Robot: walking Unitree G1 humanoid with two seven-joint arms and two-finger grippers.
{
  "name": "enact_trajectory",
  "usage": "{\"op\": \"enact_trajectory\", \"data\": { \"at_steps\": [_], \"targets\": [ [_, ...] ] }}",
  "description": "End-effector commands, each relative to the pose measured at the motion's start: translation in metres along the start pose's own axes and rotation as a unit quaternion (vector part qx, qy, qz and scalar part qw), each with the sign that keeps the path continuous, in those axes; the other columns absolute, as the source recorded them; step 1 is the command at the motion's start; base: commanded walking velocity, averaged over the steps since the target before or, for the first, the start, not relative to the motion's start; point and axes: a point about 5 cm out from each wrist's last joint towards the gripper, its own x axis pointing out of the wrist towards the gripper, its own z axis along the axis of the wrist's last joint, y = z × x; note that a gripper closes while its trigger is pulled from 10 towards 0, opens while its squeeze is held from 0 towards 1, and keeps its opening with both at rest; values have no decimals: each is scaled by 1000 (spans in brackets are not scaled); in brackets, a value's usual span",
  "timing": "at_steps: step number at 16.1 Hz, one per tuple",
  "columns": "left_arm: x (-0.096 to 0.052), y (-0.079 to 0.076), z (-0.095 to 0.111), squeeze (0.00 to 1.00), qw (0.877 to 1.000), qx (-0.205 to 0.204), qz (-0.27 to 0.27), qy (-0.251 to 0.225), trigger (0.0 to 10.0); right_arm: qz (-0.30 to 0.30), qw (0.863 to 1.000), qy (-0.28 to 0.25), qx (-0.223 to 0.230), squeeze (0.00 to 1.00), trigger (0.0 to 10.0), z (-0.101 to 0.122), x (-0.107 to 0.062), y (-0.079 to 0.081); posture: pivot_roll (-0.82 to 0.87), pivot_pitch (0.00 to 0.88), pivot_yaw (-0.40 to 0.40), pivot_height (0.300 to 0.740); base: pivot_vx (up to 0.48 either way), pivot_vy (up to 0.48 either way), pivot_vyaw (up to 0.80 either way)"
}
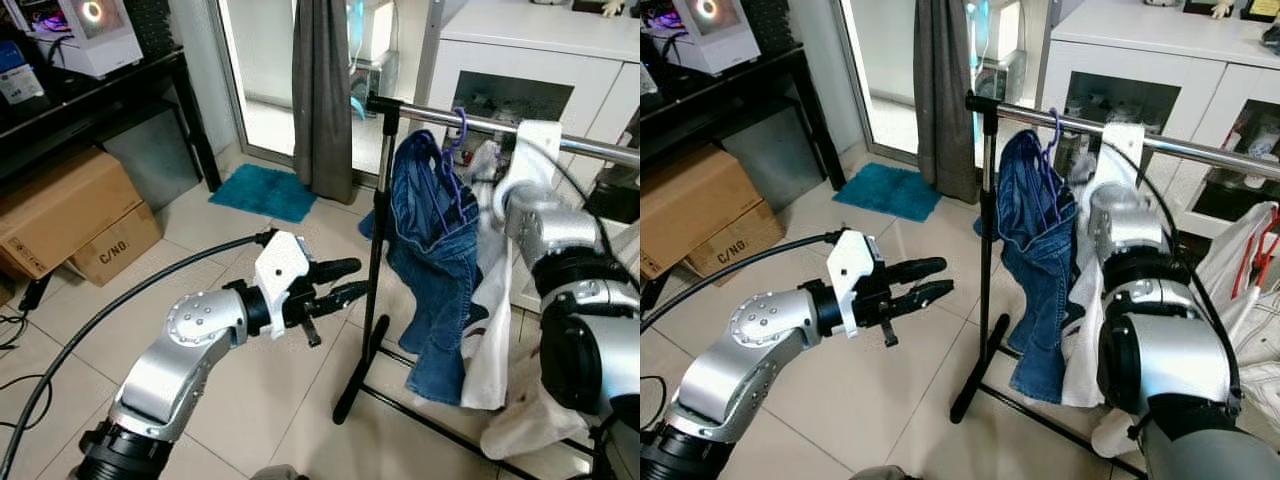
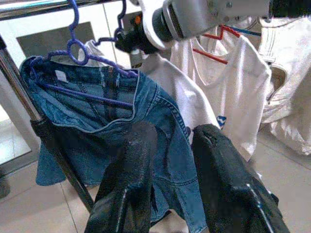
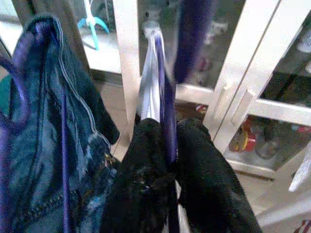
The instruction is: Hang hanger
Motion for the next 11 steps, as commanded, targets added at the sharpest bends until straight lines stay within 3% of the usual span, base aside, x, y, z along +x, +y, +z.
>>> {"op": "enact_trajectory", "data": {
  "at_steps": [1,4,5,6,8,9,10,11],
  "targets": [
    [0,3,5,0,1000,9,3,-7,10000,6,1000,5,2,1000,10000,-4,0,-2,139,0,81,740,0,0,0],
    [1,14,1,0,998,3,58,0,10000,26,998,-57,4,1000,10000,6,-5,-8,131,0,83,740,0,0,0],
    [1,19,-1,0,996,-2,93,-3,10000,50,993,-108,14,1000,10000,14,-17,-14,130,0,84,740,0,0,0],
    [0,20,-2,0,993,-10,113,-11,10000,72,990,-120,22,1000,10000,13,-29,-15,126,0,85,740,0,0,0],
    [0,23,-6,0,986,-36,162,-16,10000,190,965,-181,27,1000,10000,-1,-80,4,113,0,102,740,0,0,0],
    [1,22,-7,0,984,-36,172,-16,10000,188,956,-225,14,1000,10000,-11,-104,10,105,0,108,740,0,0,0],
    [2,22,-8,0,983,-31,181,-17,10000,187,956,-225,39,1000,10000,-18,-118,10,104,0,108,740,0,0,0],
    [3,23,-8,0,981,-32,189,-19,10000,215,954,-191,84,1000,10000,-33,-134,11,100,0,107,740,0,-274,0]
  ]
}}
